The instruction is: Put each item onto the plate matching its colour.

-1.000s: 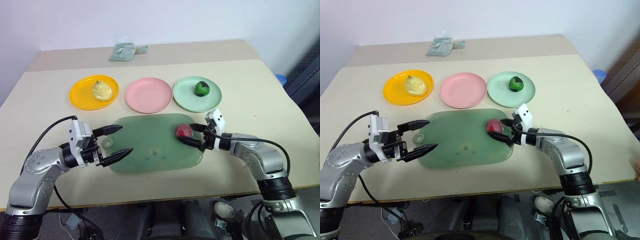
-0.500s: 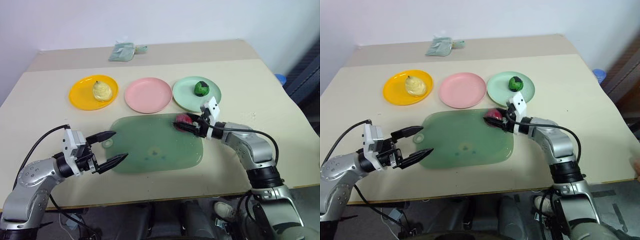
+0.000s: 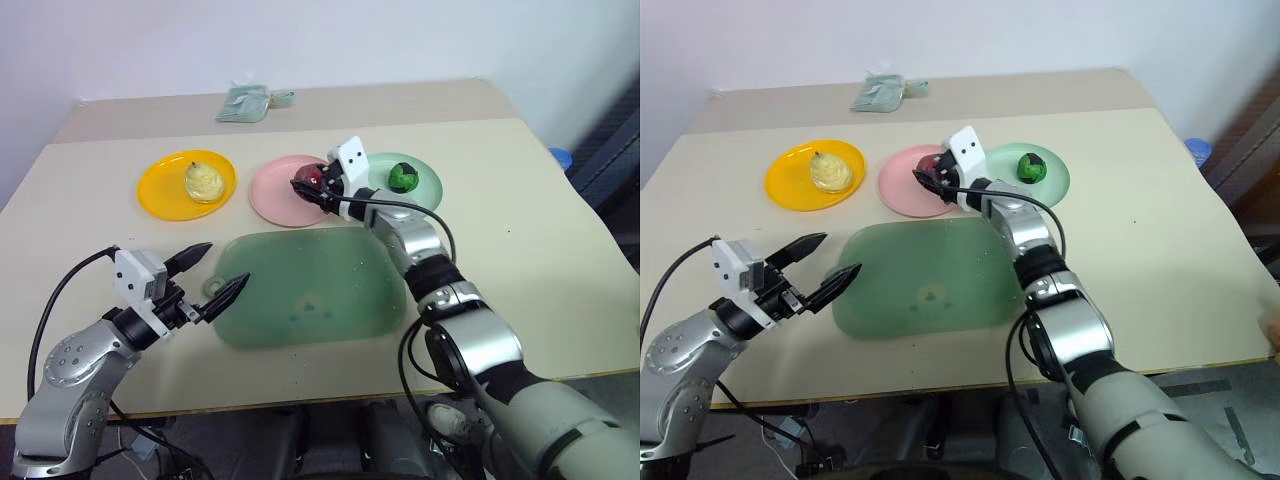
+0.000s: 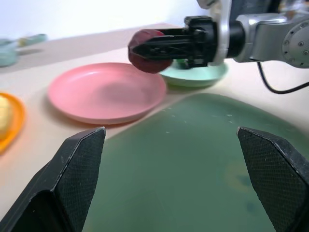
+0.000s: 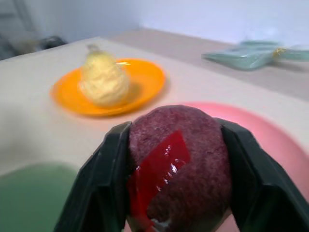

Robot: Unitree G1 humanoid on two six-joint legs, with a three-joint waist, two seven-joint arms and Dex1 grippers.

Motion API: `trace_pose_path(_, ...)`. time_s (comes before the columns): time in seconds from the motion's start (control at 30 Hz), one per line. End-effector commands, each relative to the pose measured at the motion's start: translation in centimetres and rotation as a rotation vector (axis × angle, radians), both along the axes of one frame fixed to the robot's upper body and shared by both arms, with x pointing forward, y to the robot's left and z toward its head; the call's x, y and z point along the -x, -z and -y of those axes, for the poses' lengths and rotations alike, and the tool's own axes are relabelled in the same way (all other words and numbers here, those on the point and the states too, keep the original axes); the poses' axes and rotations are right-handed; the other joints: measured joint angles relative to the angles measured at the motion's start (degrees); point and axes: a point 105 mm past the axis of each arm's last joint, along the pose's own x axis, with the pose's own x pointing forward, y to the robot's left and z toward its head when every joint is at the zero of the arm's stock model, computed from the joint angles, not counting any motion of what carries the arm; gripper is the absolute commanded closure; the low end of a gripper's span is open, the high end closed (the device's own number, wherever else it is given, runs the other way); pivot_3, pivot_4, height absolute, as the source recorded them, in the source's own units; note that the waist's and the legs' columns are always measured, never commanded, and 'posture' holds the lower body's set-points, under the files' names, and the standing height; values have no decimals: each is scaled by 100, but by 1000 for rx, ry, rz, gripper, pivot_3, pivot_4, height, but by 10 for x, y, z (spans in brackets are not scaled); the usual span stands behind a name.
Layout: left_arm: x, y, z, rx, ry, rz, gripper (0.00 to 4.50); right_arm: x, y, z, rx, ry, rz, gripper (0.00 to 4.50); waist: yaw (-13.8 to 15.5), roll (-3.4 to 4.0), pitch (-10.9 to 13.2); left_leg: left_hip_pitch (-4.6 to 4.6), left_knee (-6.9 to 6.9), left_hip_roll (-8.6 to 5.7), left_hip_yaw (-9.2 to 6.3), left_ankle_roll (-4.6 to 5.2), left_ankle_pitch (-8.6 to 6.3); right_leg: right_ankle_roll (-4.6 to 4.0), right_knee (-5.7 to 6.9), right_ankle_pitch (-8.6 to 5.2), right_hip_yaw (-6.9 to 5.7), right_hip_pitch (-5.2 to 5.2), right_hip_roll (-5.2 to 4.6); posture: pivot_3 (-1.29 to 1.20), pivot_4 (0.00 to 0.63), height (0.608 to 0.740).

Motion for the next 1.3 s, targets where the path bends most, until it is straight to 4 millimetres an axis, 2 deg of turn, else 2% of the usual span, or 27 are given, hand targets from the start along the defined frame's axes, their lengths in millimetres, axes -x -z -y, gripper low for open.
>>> trace_pose_path(0.03,-2,-11,0,-37,-87,65,0,-7,-7,-6,-4,53,42,2275,-6,0,0,0,0,0,0,0,0,0,0,0,0,0,0,0,150,740)
trace_pose_path(0.07,-3,-12,0,-37,-107,69,0,-8,-6,-9,3,56,39,2275,-10,0,0,0,0,0,0,-1,1,0,0,0,0,0,1,0,150,740)
trace_pose_path(0.17,-6,-17,0,-52,-157,114,0,-9,-4,-12,16,69,42,1175,-24,1,0,1,-2,0,0,-4,2,0,1,0,1,3,2,0,150,740)
trace_pose_path(0.23,-7,-17,1,-41,-161,113,0,-10,-7,-9,9,91,67,124,-28,1,0,1,-2,0,0,-4,3,0,2,0,1,2,3,0,150,740)
trace_pose_path(0.27,-8,-17,1,-38,-166,117,0,-11,-9,-7,8,100,80,50,-31,1,0,1,-2,0,0,-4,3,0,2,0,1,2,4,0,150,740)
trace_pose_path(0.4,-15,-16,-8,-38,-215,131,0,-13,-20,14,-29,108,138,50,-25,2,0,1,-1,1,0,-6,4,0,5,0,1,2,6,0,150,740)
trace_pose_path(0.53,-16,-8,-19,-39,-262,115,0,0,-28,57,-78,95,250,50,10,1,-2,1,0,0,-2,-5,4,0,3,0,1,3,4,0,150,740)
trace_pose_path(0.63,-10,-5,-24,-46,-242,96,0,35,-20,94,-49,72,279,50,53,-2,-5,0,4,0,-9,-1,1,0,-1,0,-1,6,4,0,150,740)
trace_pose_path(0.8,-2,-2,-25,-73,-143,49,0,100,-4,151,28,96,185,50,22,6,-5,-4,1,1,-4,-1,1,-1,3,0,4,4,0,0,150,740)
trace_pose_path(0.97,5,1,-21,-71,-20,-1,0,146,16,196,114,213,78,50,49,9,-10,7,-4,6,5,20,-13,-2,5,-1,7,13,-1,0,150,740)
trace_pose_path(1.13,5,4,-16,-82,56,-21,0,172,18,207,138,266,44,50,131,9,-11,8,1,6,7,24,-15,-2,0,-1,7,20,-2,0,150,740)
trace_pose_path(1.3,4,8,-11,-101,103,-33,0,173,13,206,139,295,52,50,168,7,-13,10,2,6,7,22,-14,-2,0,-1,6,24,-3,0,150,740)
